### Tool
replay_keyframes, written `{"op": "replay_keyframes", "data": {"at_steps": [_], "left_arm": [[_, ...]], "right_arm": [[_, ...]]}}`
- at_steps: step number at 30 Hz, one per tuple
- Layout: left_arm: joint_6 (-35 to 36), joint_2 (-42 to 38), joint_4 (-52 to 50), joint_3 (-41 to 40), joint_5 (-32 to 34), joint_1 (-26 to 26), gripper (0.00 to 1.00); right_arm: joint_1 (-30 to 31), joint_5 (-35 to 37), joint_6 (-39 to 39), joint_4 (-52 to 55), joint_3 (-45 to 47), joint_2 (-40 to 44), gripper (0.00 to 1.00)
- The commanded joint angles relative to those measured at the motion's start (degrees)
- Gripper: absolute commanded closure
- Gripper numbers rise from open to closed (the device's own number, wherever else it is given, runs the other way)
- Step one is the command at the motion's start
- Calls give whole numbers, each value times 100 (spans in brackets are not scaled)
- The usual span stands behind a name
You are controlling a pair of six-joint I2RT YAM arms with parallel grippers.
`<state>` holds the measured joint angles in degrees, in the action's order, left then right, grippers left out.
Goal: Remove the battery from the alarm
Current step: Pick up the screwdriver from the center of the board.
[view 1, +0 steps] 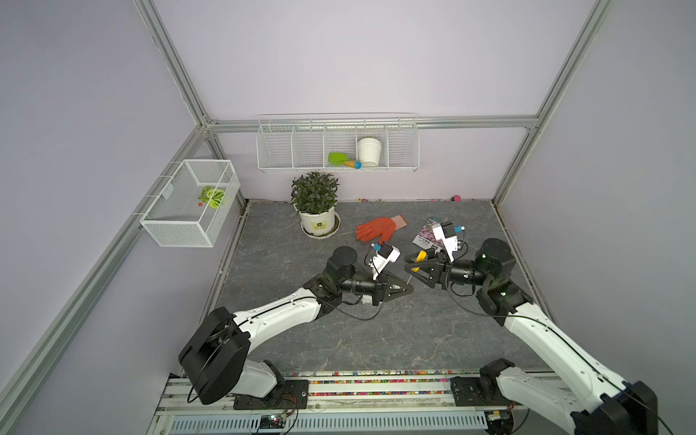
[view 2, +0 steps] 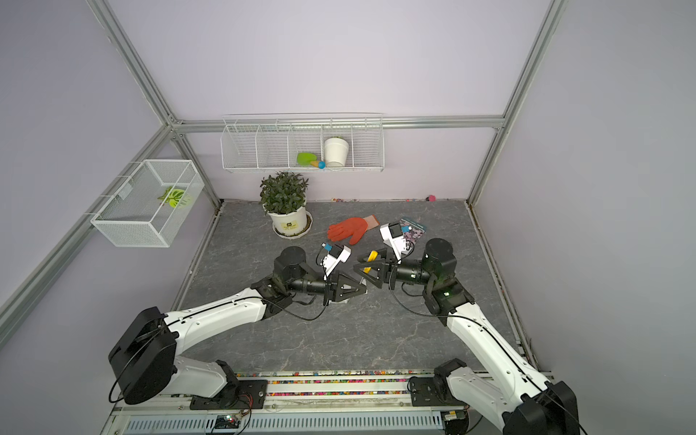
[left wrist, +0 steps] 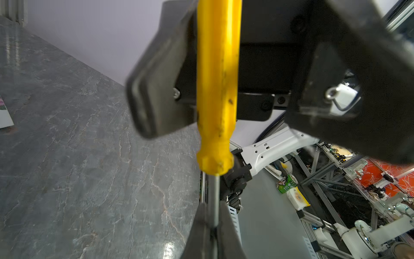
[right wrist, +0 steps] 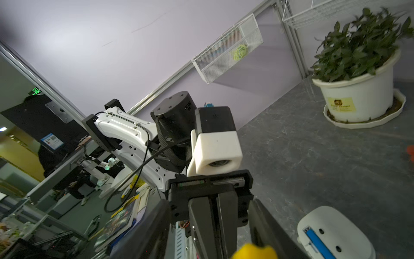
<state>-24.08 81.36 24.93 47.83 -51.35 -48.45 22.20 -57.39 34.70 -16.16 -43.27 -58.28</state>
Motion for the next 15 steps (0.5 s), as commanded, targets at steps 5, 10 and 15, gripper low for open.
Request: {"op": "replay_keyframes", "data": {"at_steps": [5, 10, 15], "left_arm": [[111, -108, 33, 154, -178, -5, 100], [2, -137, 80, 97, -54, 33, 100], [-256, -543, -25, -335, 617, 307, 63]], "right_arm": [[207, -229, -550, 663, -240, -41, 57], [308, -111, -1303, 1647, -507, -95, 89], [311, 1123, -1579, 1865, -554, 28, 100]]}}
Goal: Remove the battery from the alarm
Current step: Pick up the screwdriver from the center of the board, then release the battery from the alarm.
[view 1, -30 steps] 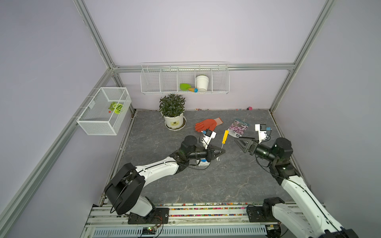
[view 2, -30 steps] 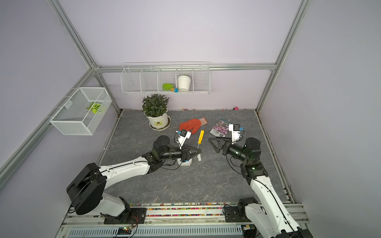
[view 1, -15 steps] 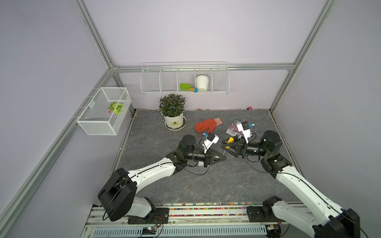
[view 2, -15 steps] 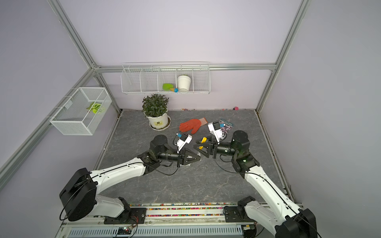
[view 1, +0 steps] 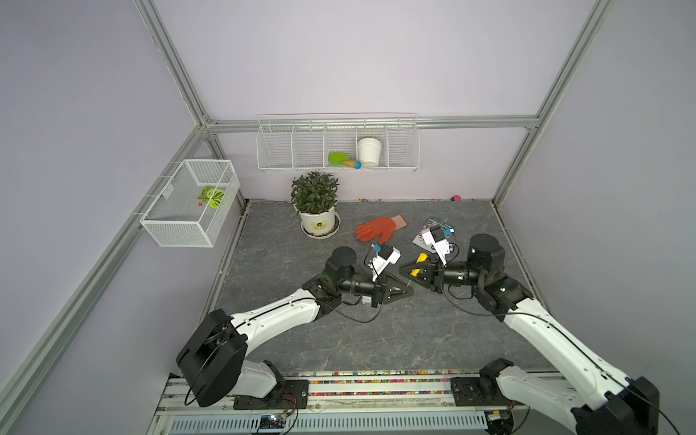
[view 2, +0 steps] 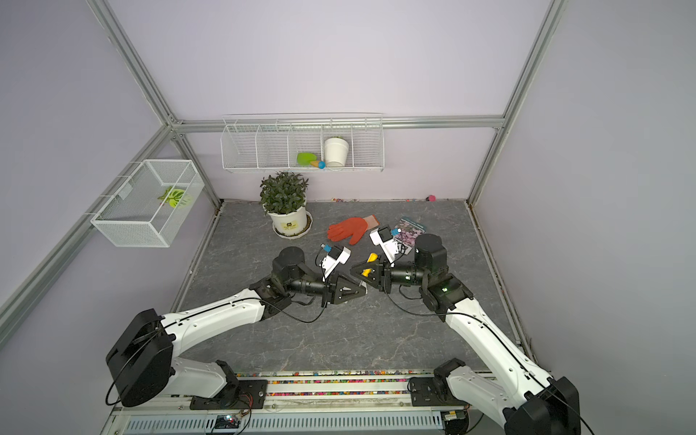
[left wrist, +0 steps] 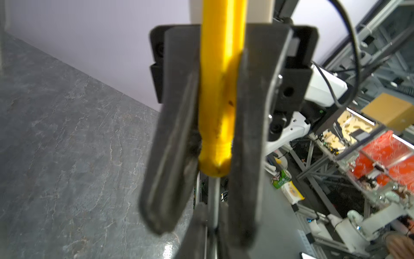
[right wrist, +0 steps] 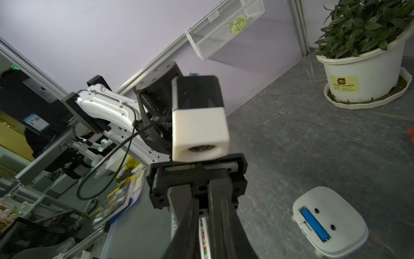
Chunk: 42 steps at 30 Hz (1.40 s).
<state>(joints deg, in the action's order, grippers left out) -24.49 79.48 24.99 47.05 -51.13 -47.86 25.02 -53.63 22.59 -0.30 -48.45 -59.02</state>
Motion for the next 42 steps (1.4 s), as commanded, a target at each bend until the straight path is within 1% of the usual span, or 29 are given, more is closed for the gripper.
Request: {"op": "replay_keyframes", "data": {"at_steps": [1, 2, 3, 4, 6, 8, 10, 11, 13, 16, 18, 21, 25, 31, 37, 42], "left_arm": [[-305, -514, -154, -409, 901, 354, 57], [-384, -677, -305, -556, 1184, 441, 52], [-512, -905, -607, -698, 1766, 528, 47], [-590, -1139, -995, -836, 2402, 569, 40], [-616, -1500, -1568, -1079, 3421, 600, 30], [-752, -1662, -2213, -1136, 4158, 644, 27], [-878, -1552, -2846, -1056, 4581, 664, 27], [-930, -1441, -3043, -1009, 4672, 672, 27], [-1049, -1054, -3394, -861, 4769, 680, 29], [-1127, -422, -3636, -599, 4734, 675, 32], [-1108, -27, -3718, -370, 4599, 673, 34], [-1003, 499, -3654, -51, 4309, 679, 39], [-915, 883, -3643, 190, 4129, 673, 45], [-890, 1025, -3589, 124, 3978, 674, 54], [-901, 1095, -3565, 27, 3988, 673, 58], [-917, 1201, -3600, 45, 4087, 675, 62]], "right_arm": [[28, 1137, -275, 47, 55, 119, 100], [35, 1431, -221, -193, 145, 115, 100], [68, 1827, -141, -434, 255, 109, 100], [176, 2513, -33, -457, 326, 106, 100], [568, 3805, -12, -628, 548, 167, 100], [1096, 5243, -10, -705, 700, 172, 100], [1575, 6446, 103, -786, 790, 43, 100], [1730, 6865, 206, -812, 810, -63, 100], [2002, 7514, 368, -955, 819, -348, 100], [2309, 8215, 502, -1146, 764, -791, 100], [2434, 8394, 634, -1351, 739, -1084, 100], [2503, 8360, 769, -1589, 657, -1471, 100], [2526, 8302, 922, -1594, 524, -1815, 100], [2549, 8052, 1120, -1791, 518, -2170, 100], [2596, 7880, 1247, -1849, 417, -2467, 100], [2675, 7949, 1228, -1843, 406, -2592, 100]]}}
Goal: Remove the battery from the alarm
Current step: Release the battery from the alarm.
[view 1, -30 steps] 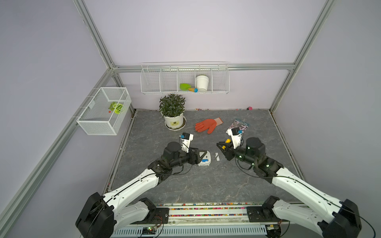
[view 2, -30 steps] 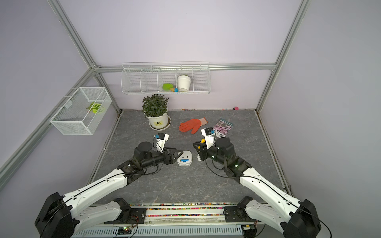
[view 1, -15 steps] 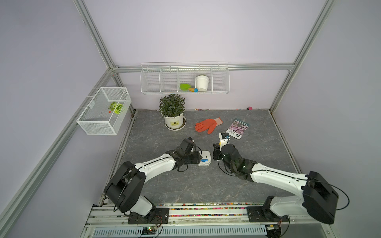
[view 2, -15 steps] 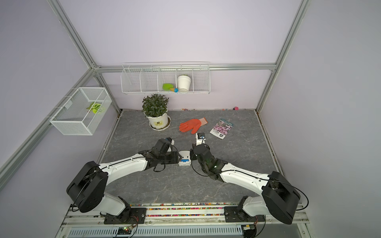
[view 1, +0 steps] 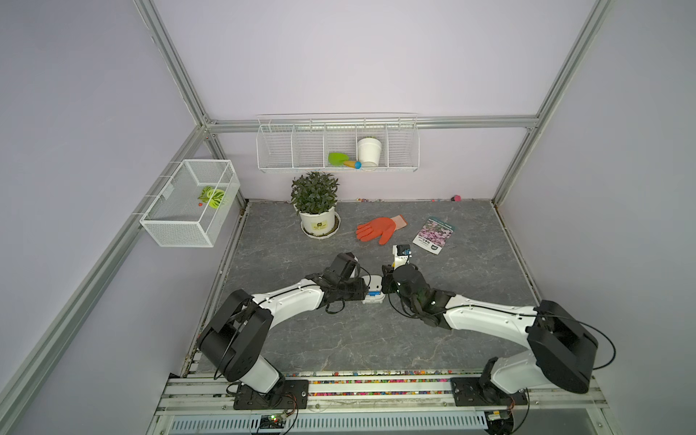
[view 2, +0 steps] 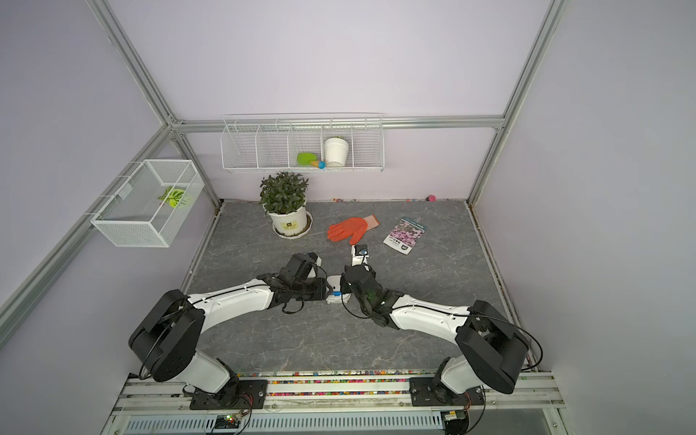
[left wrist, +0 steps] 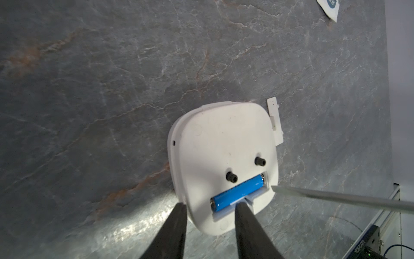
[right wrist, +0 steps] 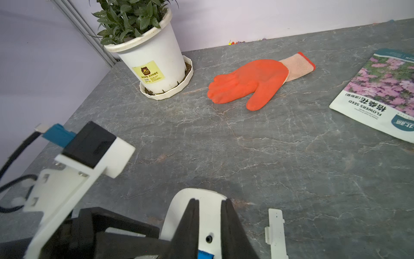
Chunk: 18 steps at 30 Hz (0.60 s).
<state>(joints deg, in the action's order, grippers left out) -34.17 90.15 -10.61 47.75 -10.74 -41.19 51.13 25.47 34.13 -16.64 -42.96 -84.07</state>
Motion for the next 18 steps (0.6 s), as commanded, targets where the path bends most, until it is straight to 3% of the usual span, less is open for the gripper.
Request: {"op": "replay_keyframes", "data": {"at_steps": [1, 18], "left_arm": [[51, 162, -55, -12, 51, 8, 62], [42, 284, -231, -24, 292, 8, 74]], "right_arm": [[72, 63, 61, -192, -151, -108, 100], [90, 563, -266, 82, -203, -367, 100]]}}
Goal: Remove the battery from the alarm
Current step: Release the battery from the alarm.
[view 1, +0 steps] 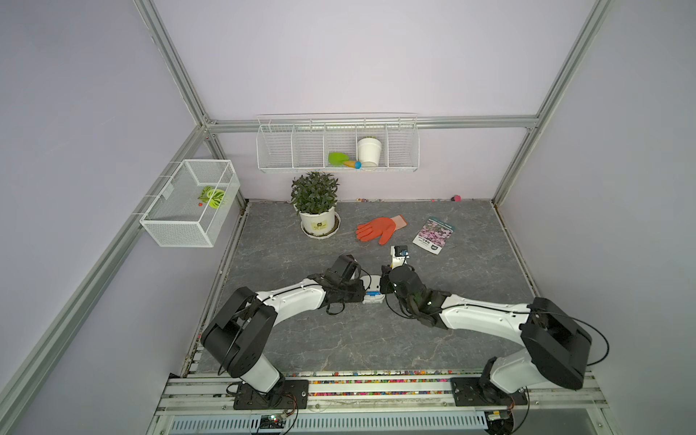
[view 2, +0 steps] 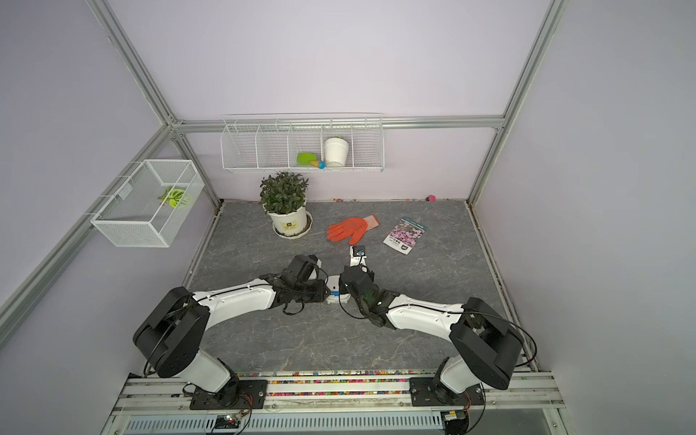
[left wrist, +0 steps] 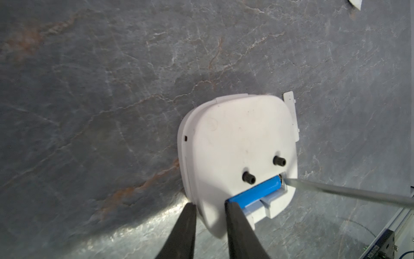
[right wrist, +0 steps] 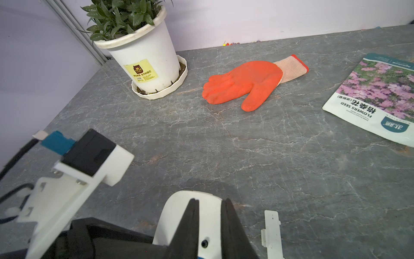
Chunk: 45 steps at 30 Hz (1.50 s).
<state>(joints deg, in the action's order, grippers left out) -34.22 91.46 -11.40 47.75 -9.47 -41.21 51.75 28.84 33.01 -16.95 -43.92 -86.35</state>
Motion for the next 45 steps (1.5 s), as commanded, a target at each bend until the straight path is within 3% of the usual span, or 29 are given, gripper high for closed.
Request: {"op": "replay_keyframes", "data": {"at_steps": [1, 5, 13, 21, 28, 37, 45], "left_arm": [[45, 154, -143, -20, 164, 12, 75], [47, 153, -157, -11, 147, 8, 77], [29, 187, -113, -30, 34, 8, 79], [-43, 181, -47, -49, -61, 13, 80], [-79, 153, -13, -66, -81, 8, 80], [-126, 78, 165, -197, -413, 8, 82], [-209, -89, 274, -293, -569, 8, 80]], "right_arm": [[28, 261, -106, 173, -129, -184, 100], [20, 152, -16, 276, -178, -294, 100], [5, 158, 1137, 395, -28, -82, 100], [-364, -506, 2052, -152, 265, 375, 100], [-464, -700, 2228, -259, 316, 513, 100], [-272, 159, 1799, 829, 271, 635, 100], [-152, 384, 1778, 1192, 162, 514, 100]]}}
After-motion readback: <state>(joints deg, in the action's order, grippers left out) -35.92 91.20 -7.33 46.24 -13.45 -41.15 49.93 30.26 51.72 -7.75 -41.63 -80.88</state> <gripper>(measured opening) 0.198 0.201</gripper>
